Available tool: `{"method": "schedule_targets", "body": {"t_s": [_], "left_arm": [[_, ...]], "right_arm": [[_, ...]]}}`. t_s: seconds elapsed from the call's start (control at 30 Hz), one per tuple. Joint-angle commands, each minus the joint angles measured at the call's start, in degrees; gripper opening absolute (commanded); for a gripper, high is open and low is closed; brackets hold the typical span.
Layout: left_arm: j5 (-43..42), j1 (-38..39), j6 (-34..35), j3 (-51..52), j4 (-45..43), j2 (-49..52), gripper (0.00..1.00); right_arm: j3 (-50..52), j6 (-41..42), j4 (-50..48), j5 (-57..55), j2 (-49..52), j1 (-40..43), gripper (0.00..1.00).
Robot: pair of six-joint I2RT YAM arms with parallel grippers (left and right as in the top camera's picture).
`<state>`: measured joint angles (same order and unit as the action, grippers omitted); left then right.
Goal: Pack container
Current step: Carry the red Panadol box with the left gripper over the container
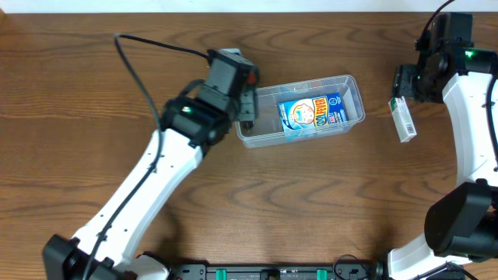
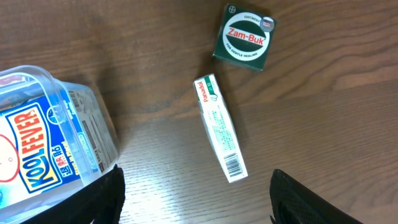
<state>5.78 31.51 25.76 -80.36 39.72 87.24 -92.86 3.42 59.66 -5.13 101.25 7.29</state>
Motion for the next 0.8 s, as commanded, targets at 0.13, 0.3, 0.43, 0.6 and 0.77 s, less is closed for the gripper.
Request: {"method": "schedule_targets", "body": {"t_s": [0.13, 0.3, 0.43, 0.6, 0.77], "left_arm": [[4.39, 5.07, 6.51, -1.20, -3.61, 5.16, 0.64], [5.86, 7.63, 6.88, -1.20, -4.90, 8.39, 0.64], [7.61, 8.13, 7.52, -1.20, -4.85, 10.80, 0.64], [7.58, 8.13, 7.82, -1.18, -4.63, 12.76, 0.64], [7.58, 8.22, 8.02, -1.18, -4.50, 13.97, 0.64]], "right_arm": [[0.85, -0.04, -0.15, 1.05, 0.11, 0.31, 0.72], [0.85, -0.04, -0.13, 1.05, 0.11, 0.31, 0.72], [0.85, -0.04, -0.13, 1.05, 0.11, 0.31, 0.72], [0.85, -0.04, -0.13, 1.05, 0.11, 0.31, 0.72], [0.85, -0.04, -0.13, 1.07, 0.11, 0.31, 0.72]]}}
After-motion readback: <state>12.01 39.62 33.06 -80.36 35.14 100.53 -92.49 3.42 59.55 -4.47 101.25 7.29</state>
